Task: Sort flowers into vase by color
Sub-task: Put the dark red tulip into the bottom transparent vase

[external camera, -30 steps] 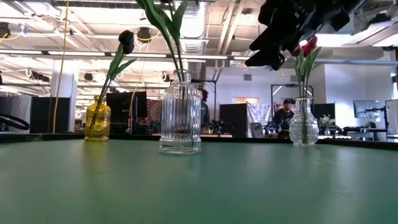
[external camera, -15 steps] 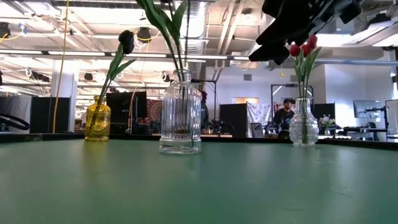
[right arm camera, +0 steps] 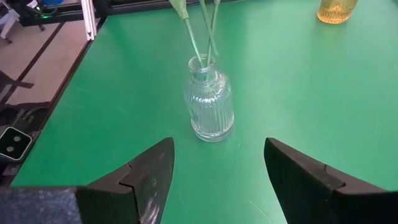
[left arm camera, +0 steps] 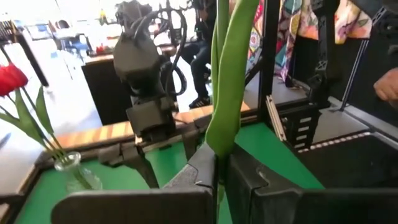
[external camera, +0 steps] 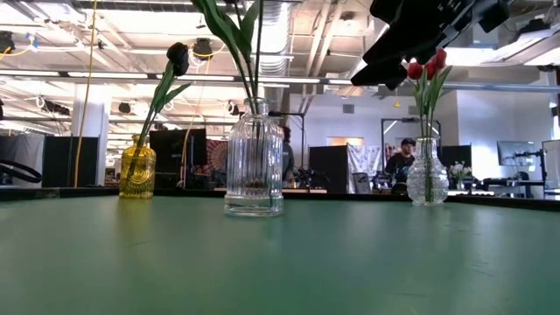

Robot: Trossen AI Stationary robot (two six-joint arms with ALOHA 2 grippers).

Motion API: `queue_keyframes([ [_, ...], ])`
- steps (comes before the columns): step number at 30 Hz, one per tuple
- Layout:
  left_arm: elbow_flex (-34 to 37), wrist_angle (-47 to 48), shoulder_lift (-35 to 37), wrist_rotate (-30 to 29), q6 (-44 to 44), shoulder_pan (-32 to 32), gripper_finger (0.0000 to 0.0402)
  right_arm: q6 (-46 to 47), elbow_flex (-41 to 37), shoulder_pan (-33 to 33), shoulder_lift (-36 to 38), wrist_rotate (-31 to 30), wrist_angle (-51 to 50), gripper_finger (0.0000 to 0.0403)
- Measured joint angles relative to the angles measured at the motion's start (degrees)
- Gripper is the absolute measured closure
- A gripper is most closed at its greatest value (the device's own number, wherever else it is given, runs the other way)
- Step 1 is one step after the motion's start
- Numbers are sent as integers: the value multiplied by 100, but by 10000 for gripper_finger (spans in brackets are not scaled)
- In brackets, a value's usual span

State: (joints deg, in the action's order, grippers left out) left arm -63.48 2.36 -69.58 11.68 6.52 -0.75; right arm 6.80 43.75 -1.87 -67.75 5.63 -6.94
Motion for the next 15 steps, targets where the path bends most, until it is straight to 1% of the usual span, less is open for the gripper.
queue_keyframes([
  [5, -24, -427, 56, -12, 77, 37, 401, -65, 0, 6, 0, 0, 2, 127],
  [9, -50, -234, 49, 130, -101, 52, 401, -67, 0, 6, 0, 0, -4, 127],
  [15, -46, 115, -2, 109, -192, 44, 401, -80, 0, 6, 0, 0, -4, 127],
])
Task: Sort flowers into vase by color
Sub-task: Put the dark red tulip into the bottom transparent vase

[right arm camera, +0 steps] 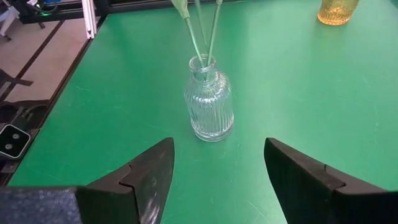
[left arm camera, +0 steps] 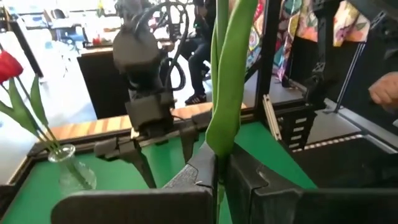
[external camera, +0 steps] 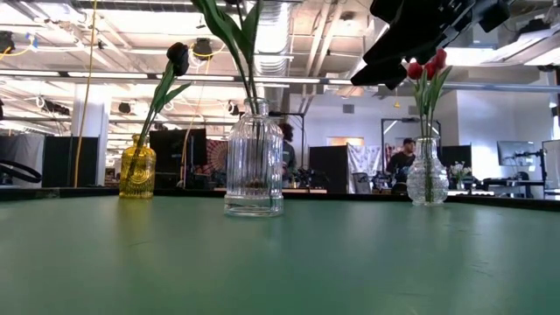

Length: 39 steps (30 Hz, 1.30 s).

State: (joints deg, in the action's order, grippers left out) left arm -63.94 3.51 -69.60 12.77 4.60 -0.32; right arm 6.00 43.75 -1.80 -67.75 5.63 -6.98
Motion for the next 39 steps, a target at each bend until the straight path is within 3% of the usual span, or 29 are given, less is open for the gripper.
queue_keyframes([
  [10, 20, -104, -293, 53, -1, 0, 401, 0, 0, 0, 0, 0, 2, 127],
  [39, 9, -207, -16, -8, -3, -122, 401, 4, 0, 7, 0, 2, -4, 127],
])
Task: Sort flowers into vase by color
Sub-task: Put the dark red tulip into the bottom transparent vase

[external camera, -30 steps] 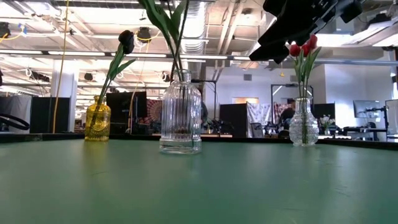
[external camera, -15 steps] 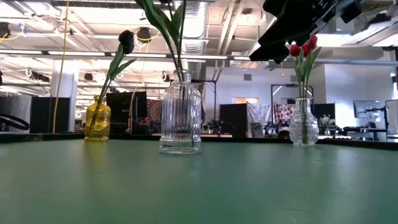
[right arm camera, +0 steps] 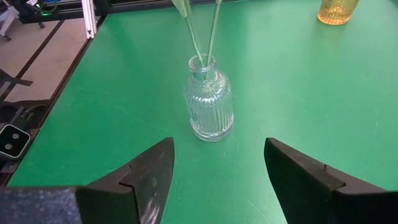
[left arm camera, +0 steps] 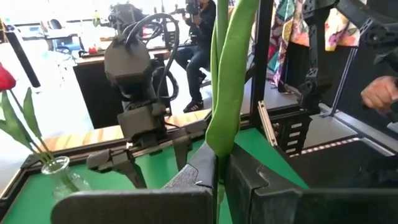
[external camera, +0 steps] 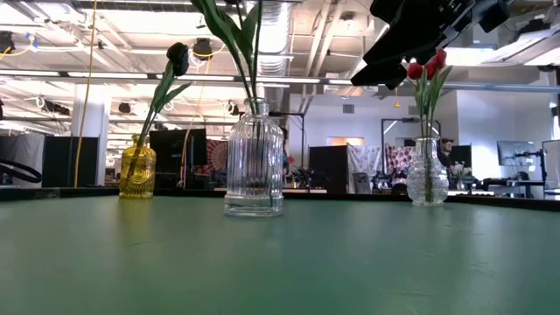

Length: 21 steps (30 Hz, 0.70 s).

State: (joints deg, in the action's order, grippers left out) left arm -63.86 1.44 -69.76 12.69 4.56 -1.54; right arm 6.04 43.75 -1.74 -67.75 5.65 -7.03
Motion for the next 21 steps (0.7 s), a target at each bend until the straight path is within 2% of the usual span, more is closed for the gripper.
queue_keyframes([
  [15, -7, -53, -365, -1, 8, 2, 401, 0, 0, 0, -2, 0, -39, 127],
  [21, -5, 334, -480, -3, -30, 2, 401, -2, 0, 0, -2, 2, -37, 127],
])
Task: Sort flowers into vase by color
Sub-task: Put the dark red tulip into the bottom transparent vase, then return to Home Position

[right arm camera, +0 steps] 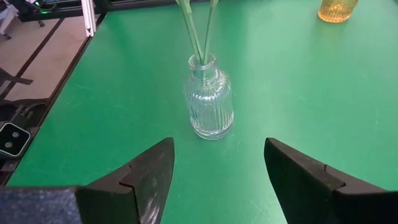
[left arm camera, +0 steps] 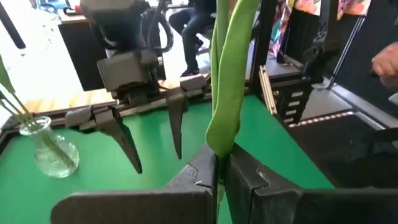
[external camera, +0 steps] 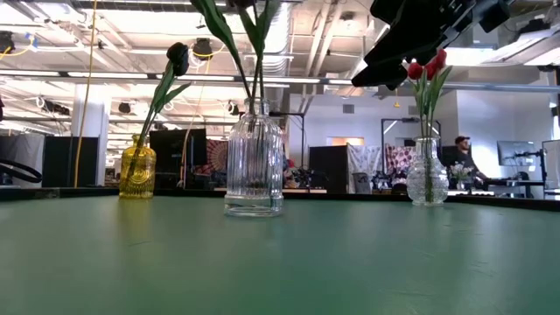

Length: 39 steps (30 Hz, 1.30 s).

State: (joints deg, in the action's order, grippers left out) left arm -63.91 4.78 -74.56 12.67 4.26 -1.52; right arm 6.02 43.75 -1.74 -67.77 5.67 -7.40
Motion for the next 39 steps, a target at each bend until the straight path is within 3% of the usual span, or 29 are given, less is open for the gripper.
queue_keyframes([
  [18, 1, 519, -53, -89, 298, -2, 399, 2, 0, -2, 0, 0, 11, 127],
  [21, 1, 484, -53, 11, 344, -2, 379, 2, 0, -2, 0, 0, 13, 127],
  [27, 1, 579, -53, -109, 125, 9, 303, 1, 0, -2, 0, 0, 13, 127],
  [32, -469, 1764, -49, -139, -244, 140, 258, 0, 0, -2, 0, 0, 13, 127],
  [39, -1338, 2819, -47, -110, 84, 156, 244, 0, 0, -2, 0, 2, 13, 127],
])
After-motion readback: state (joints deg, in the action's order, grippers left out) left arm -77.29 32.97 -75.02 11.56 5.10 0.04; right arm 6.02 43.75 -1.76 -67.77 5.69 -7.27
